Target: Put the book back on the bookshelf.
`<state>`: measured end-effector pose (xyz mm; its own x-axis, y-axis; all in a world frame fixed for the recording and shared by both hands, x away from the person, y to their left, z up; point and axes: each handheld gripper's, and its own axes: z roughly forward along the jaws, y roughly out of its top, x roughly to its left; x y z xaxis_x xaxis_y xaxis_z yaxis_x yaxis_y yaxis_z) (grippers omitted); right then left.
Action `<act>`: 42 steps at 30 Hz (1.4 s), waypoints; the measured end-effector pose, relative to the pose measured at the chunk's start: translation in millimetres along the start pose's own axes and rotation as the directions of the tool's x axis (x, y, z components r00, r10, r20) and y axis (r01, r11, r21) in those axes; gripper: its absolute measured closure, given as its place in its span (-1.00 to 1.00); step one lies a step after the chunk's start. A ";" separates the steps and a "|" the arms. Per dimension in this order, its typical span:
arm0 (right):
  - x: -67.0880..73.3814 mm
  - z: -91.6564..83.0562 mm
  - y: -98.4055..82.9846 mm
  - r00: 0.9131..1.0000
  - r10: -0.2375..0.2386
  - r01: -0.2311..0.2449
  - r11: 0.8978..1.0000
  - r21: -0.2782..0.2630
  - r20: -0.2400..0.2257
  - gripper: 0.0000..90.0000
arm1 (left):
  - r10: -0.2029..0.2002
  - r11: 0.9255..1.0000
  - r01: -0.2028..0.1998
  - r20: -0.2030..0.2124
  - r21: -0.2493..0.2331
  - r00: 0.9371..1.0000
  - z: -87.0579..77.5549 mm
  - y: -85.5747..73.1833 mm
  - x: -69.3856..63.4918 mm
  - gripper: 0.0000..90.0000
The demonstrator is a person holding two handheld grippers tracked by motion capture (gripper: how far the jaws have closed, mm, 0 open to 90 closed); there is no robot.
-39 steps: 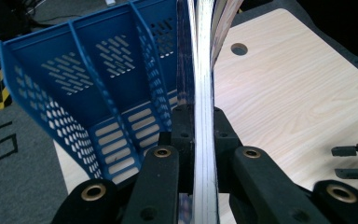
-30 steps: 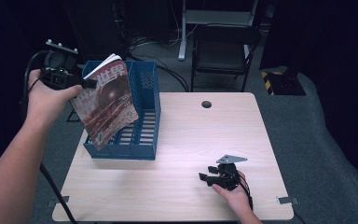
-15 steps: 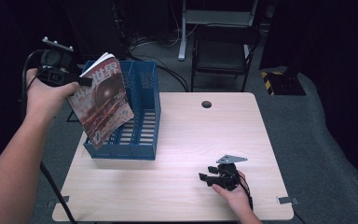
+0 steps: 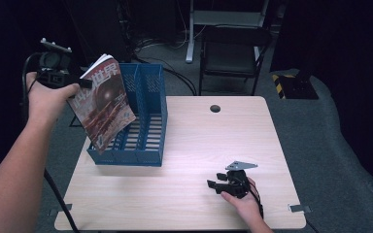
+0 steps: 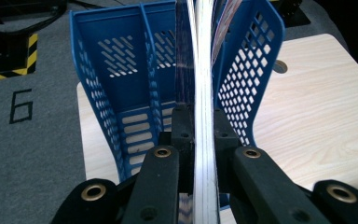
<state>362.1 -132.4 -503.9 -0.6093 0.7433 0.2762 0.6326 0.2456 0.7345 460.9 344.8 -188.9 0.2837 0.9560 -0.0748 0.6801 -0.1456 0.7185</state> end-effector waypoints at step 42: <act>0.0 0.6 0.9 1.000 -0.015 0.015 1.000 0.001 -0.010 -0.02 | -0.107 0.992 0.104 -0.046 -0.068 0.993 41.8 12.7 -7.2 0.86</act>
<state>363.0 -131.8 -503.6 -0.6237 0.7331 0.2712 0.6238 0.2577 0.7379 495.7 325.4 -208.1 0.1779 0.9767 -0.1200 0.6582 -0.0275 0.7523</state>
